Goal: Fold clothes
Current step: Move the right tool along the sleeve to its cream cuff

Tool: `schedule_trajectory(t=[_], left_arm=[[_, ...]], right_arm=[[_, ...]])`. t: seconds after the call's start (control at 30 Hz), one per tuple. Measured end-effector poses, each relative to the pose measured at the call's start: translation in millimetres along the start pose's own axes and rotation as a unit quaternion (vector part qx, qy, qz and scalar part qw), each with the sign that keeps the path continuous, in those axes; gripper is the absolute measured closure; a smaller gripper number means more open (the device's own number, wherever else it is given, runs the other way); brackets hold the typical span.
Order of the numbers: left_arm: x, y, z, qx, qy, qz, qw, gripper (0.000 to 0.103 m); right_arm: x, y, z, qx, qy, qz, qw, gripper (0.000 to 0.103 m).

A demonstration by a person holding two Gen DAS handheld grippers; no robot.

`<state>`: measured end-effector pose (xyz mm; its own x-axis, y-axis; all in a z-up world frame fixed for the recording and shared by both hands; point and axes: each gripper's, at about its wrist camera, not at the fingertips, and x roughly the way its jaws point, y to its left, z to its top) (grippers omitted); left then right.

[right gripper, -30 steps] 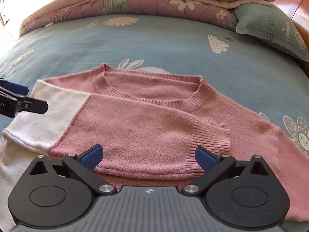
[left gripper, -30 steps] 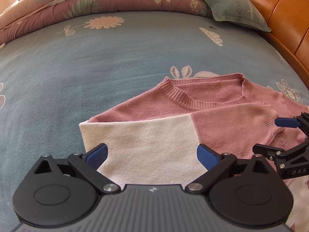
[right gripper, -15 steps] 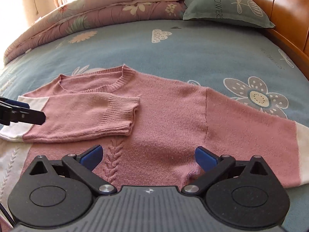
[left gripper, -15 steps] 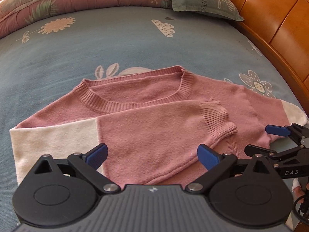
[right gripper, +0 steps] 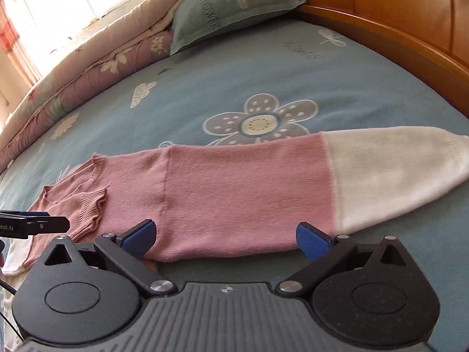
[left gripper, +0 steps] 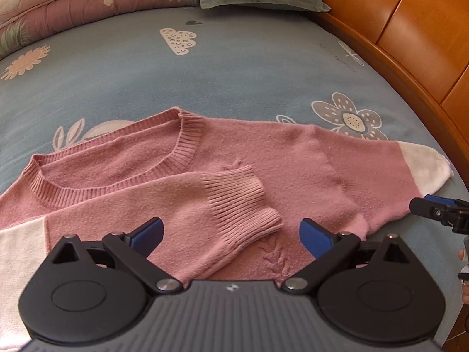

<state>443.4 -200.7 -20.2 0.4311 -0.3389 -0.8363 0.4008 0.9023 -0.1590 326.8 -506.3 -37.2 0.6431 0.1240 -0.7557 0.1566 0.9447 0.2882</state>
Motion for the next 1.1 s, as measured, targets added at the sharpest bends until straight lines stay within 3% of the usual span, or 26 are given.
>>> schedule_trajectory(t=[0.2, 0.3, 0.8, 1.1], left_arm=[[16, -32, 2, 0.026, 0.004, -0.015, 0.9995, 0.004], [22, -43, 4, 0.034, 0.007, -0.018, 0.9992, 0.004], [35, -64, 19, 0.035, 0.002, -0.025, 0.9991, 0.004], [40, -70, 21, 0.033, 0.003, -0.029, 0.9990, 0.004]], right_arm=[[-27, -77, 1, 0.091, -0.032, -0.032, 0.995, 0.000], [-27, -97, -2, 0.122, -0.044, -0.028, 0.991, 0.000], [-1, -126, 23, 0.152, -0.110, 0.004, 0.982, 0.000], [12, -130, 38, 0.162, -0.122, 0.012, 0.979, 0.000]])
